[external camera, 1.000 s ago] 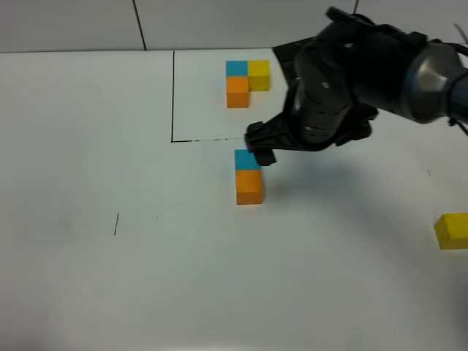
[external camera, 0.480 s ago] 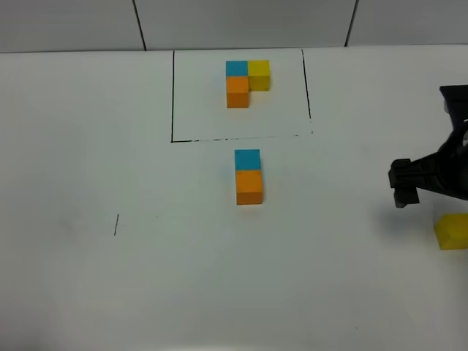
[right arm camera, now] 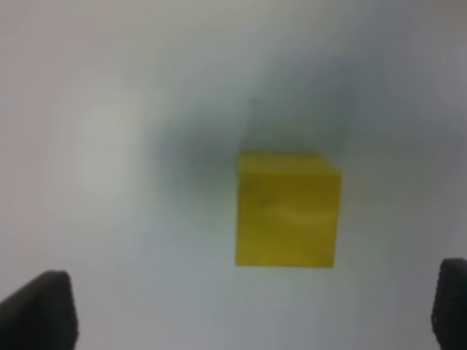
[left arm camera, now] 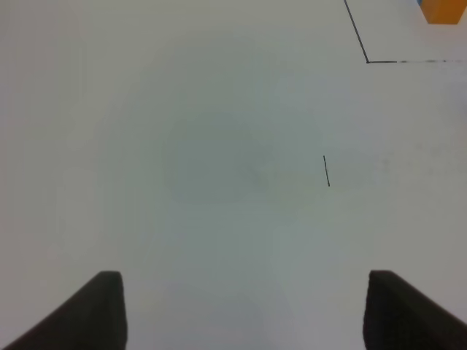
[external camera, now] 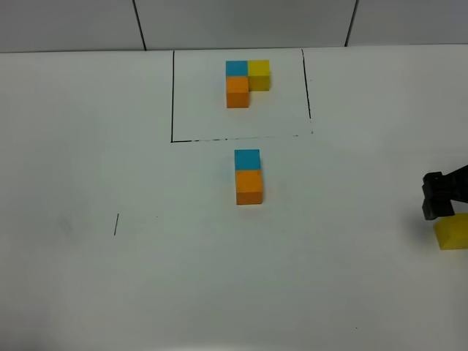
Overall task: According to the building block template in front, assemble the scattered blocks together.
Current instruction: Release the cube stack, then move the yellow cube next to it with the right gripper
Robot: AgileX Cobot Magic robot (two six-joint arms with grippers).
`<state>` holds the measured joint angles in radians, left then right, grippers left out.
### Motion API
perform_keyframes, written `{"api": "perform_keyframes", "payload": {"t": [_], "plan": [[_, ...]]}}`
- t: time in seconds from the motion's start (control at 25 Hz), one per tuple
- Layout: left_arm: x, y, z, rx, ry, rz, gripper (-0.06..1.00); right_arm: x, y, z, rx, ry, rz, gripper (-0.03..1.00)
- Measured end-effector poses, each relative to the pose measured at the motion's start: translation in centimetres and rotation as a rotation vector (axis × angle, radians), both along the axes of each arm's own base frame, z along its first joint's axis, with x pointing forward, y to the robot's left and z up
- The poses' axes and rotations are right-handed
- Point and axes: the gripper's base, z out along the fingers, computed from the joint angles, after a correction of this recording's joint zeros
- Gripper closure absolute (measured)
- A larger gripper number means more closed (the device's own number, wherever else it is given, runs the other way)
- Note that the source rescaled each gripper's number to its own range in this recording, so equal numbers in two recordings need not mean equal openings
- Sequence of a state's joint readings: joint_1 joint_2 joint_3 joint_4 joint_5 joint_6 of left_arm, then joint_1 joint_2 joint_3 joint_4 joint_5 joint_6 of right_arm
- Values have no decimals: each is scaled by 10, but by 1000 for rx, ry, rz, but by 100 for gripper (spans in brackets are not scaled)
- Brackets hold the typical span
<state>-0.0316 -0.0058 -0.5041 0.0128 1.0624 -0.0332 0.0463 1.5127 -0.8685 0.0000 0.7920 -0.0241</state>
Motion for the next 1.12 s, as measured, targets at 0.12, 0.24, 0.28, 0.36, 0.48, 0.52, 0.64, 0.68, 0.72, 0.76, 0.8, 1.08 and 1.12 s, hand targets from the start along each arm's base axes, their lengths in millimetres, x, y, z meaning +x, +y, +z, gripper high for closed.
{"api": "perform_keyframes", "payload": {"t": [0.12, 0.24, 0.28, 0.36, 0.48, 0.52, 0.64, 0.68, 0.72, 0.76, 0.8, 1.08, 1.12], "plan": [[0, 0, 0, 0, 0, 0, 48, 0, -9, -1, 7, 1, 7, -3], [0, 0, 0, 0, 0, 0, 48, 1, -15, -10, 31, 33, 7, -3], [0, 0, 0, 0, 0, 0, 48, 1, -16, -14, 41, 47, 8, -3], [0, 0, 0, 0, 0, 0, 48, 2, -18, -23, 56, 76, 10, -3], [0, 0, 0, 0, 0, 0, 48, 6, -19, -31, 61, 77, 12, -3], [0, 0, 0, 0, 0, 0, 48, 7, -19, -32, 62, 77, 11, -3], [0, 0, 0, -1, 0, 1, 48, 9, -20, -37, 62, 77, 9, -3], [0, 0, 0, -1, 0, 1, 48, 10, -20, -39, 61, 80, 9, -3], [0, 0, 0, -1, 0, 1, 48, 10, -20, -41, 61, 81, 7, -3], [0, 0, 0, -1, 0, 1, 48, 11, -21, -42, 63, 84, 0, -3], [0, 0, 0, -2, 0, 1, 48, 11, -23, -44, 65, 89, -6, -3], [0, 0, 0, -2, 0, 1, 48, 15, -25, -55, 73, 97, -4, -3], [0, 0, 0, -2, 0, 1, 48, 16, -25, -56, 72, 99, -4, -3]]}}
